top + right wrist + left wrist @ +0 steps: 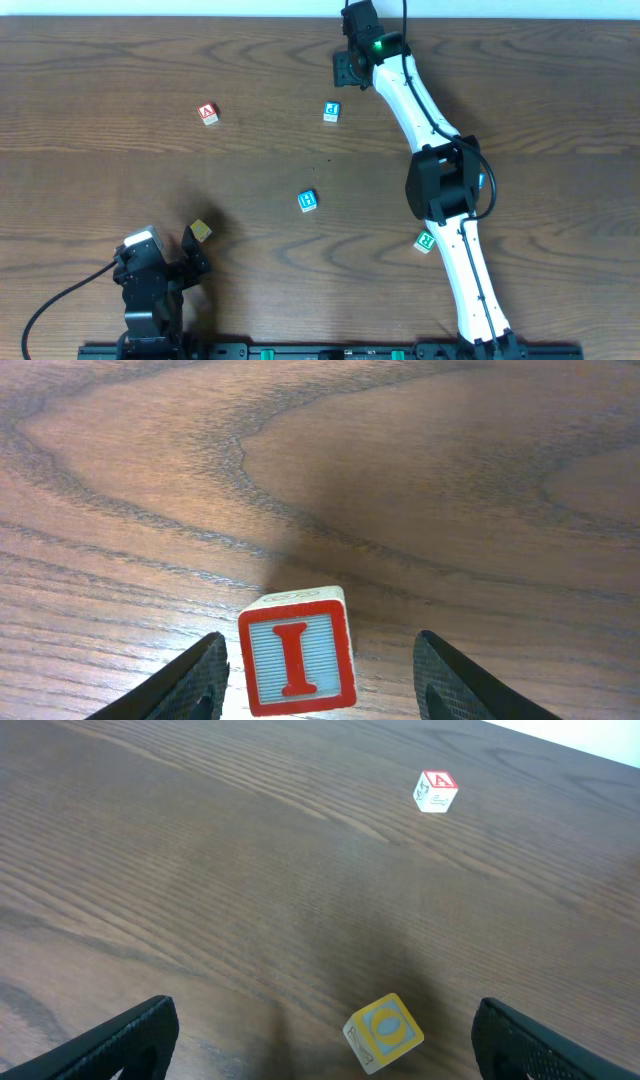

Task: Spell out Ai2
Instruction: 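Lift the I block with the right gripper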

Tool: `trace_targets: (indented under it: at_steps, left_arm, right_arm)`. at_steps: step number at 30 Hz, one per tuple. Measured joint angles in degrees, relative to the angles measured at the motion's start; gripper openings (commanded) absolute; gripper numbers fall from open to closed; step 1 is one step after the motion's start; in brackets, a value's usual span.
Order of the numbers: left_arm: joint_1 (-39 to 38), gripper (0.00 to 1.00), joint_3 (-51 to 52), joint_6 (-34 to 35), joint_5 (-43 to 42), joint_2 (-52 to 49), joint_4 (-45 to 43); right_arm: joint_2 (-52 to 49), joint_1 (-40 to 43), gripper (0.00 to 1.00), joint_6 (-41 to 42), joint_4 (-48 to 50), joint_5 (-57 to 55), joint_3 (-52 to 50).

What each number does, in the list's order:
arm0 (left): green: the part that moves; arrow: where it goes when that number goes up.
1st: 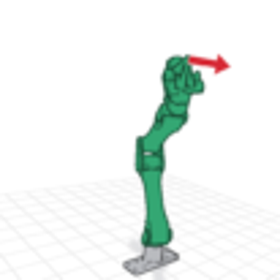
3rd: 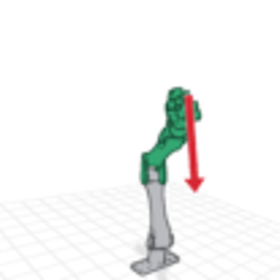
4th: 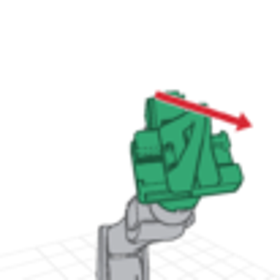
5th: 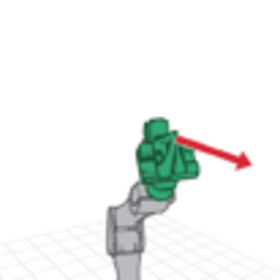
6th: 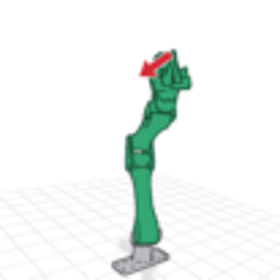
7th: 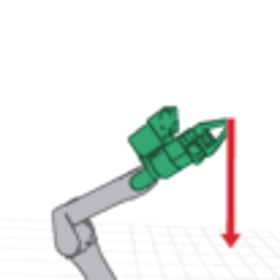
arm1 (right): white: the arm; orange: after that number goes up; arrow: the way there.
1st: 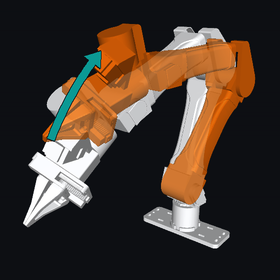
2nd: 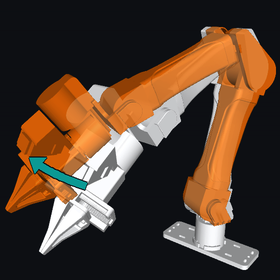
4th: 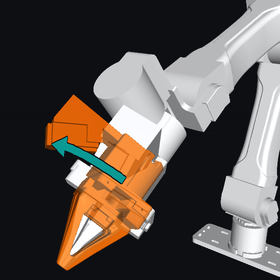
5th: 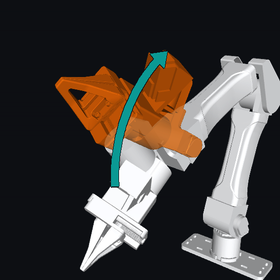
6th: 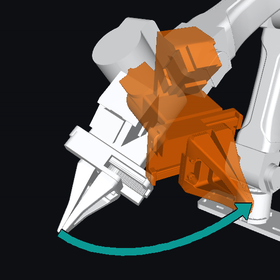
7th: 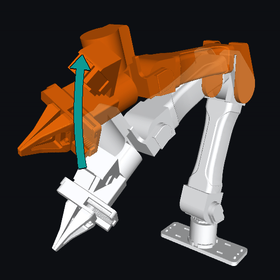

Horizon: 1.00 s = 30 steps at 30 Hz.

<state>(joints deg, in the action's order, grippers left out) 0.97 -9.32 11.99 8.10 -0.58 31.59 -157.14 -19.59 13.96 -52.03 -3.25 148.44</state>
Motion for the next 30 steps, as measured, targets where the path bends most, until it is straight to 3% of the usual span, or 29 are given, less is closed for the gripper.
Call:
trace_targets:
  at_steps: [30]
  left_arm:
    - [0.0,0.95,0.0,0.0,-0.02,0.0,0.0]
  right_arm:
    - [0.0,-0.04,0.49,-1.75,1.6,0.48,-0.02]
